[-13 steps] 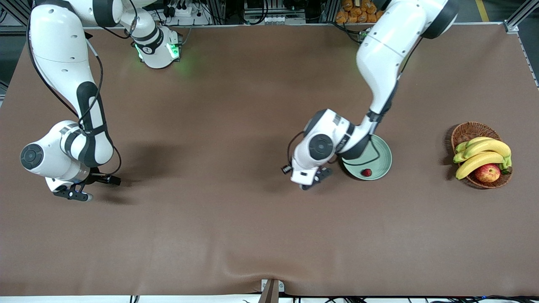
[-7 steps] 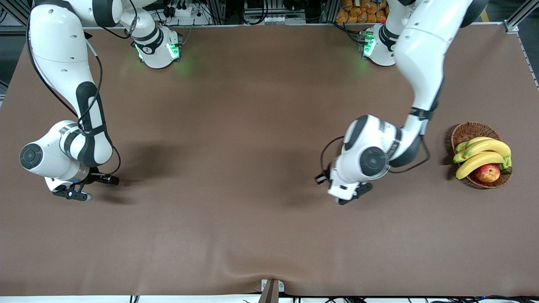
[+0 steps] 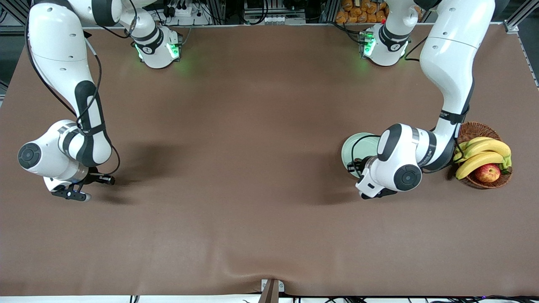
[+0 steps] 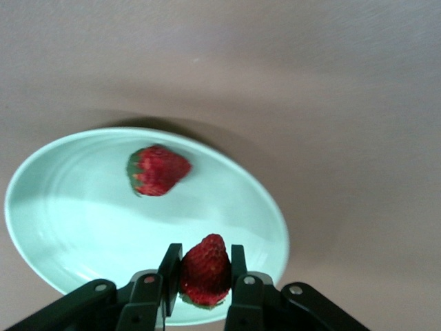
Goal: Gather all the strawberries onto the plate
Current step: 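Release the strawberry on the plate with the left gripper while the right gripper carries one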
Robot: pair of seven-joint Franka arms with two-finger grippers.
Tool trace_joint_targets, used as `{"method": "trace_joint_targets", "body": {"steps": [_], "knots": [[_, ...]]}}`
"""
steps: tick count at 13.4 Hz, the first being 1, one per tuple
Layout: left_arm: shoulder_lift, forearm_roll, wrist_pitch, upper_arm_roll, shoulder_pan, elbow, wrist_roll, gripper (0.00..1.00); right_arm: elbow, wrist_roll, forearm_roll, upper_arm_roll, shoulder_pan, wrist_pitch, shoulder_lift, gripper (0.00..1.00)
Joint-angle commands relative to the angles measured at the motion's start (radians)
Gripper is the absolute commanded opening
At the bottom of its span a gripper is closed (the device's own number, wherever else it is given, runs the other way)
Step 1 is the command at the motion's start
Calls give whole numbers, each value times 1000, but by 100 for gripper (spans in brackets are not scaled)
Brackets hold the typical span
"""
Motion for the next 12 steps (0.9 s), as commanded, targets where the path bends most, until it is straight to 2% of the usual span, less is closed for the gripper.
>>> {"method": "trace_joint_targets", "body": {"steps": [1, 2, 3, 8, 9, 12], "knots": [[-13, 26, -1, -10, 3, -21, 7, 55, 4, -26, 22, 5, 25, -18, -68, 0], [-16, 26, -3, -10, 3, -19, 3, 97, 25, -26, 22, 5, 45, -36, -74, 0], [-19, 24, -7, -10, 3, -13, -6, 100, 51, -24, 22, 5, 68, -58, -74, 0], [-74, 21, -10, -16, -16, 57, -75, 100, 178, 41, 26, 11, 263, -72, -51, 0], [-88, 20, -10, -16, -21, 67, -88, 100, 198, 72, 29, 37, 286, -70, -47, 0], [-101, 12, -10, -16, -61, 126, -121, 100, 260, 183, 77, 169, 297, -60, -30, 0]]}}
